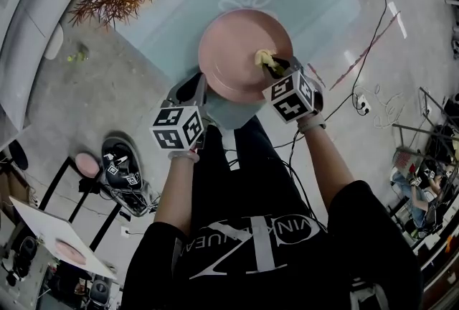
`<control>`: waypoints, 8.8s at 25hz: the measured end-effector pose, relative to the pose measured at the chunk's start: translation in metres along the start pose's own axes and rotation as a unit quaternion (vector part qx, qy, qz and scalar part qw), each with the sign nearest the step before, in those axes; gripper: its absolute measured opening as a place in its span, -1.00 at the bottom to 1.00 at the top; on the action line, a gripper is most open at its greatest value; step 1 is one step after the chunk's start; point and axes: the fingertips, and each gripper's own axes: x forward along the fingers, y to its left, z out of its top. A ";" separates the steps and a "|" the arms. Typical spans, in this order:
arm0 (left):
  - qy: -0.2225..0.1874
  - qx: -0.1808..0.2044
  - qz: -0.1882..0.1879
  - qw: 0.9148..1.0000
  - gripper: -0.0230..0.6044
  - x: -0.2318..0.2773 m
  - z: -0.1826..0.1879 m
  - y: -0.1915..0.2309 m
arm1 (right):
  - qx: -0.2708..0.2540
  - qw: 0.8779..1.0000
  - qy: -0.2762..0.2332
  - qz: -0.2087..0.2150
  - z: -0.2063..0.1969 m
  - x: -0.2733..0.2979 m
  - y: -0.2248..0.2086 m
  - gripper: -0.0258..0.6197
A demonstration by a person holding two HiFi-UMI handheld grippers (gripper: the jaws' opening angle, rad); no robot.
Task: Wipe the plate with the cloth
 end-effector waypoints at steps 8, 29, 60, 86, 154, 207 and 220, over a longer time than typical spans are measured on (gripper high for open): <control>-0.001 -0.004 -0.004 1.000 -0.93 0.000 0.000 0.000 | -0.019 0.999 -0.001 0.050 0.002 -0.004 0.050 -0.68; -0.009 -0.018 0.000 1.000 -0.93 0.001 0.001 0.001 | -0.093 0.989 -0.066 0.093 0.089 0.031 0.065 -0.67; -0.007 -0.015 -0.006 1.000 -0.93 0.001 0.001 0.000 | -0.046 0.998 -0.034 0.025 0.023 0.005 0.039 -0.68; -0.012 -0.023 -0.005 1.000 -0.93 0.002 0.001 0.001 | -0.041 0.997 -0.067 -0.010 0.061 0.026 -0.013 -0.68; 0.033 -0.007 -0.047 0.998 -0.93 -0.014 -0.034 -0.033 | -0.008 0.998 -0.016 0.059 0.007 -0.012 0.070 -0.67; -0.356 0.227 0.053 0.905 -0.93 -0.243 0.261 -0.118 | 0.131 0.882 -0.449 -0.053 0.143 -0.335 -0.071 -0.65; -0.381 0.214 0.065 0.897 -0.93 -0.264 0.248 -0.117 | 0.151 0.866 -0.473 -0.055 0.134 -0.344 -0.068 -0.65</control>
